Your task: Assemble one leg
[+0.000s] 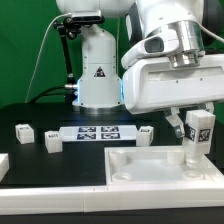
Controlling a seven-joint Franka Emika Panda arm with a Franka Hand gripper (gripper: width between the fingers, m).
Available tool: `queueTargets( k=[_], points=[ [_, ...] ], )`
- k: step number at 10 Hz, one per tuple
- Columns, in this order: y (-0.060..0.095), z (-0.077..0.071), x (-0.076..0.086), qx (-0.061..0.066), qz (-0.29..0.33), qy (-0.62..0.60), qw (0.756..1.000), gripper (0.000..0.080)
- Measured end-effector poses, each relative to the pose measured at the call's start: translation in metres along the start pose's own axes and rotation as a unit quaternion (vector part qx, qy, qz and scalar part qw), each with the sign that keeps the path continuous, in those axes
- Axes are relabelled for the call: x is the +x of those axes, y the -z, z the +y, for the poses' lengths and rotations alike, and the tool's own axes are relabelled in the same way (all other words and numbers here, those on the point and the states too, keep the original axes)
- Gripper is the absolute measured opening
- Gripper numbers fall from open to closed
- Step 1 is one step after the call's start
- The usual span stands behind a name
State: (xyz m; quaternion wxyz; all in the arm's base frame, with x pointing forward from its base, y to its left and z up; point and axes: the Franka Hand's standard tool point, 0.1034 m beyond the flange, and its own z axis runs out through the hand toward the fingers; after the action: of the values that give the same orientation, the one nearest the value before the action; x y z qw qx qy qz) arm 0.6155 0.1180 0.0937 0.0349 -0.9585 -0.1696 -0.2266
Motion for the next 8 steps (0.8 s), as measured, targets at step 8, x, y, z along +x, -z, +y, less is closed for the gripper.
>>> queueTargets(
  k=[8],
  points=[
    [-0.023,-0.001,-0.017,0.0,-0.006,-0.004,1.0,0.0288]
  ],
)
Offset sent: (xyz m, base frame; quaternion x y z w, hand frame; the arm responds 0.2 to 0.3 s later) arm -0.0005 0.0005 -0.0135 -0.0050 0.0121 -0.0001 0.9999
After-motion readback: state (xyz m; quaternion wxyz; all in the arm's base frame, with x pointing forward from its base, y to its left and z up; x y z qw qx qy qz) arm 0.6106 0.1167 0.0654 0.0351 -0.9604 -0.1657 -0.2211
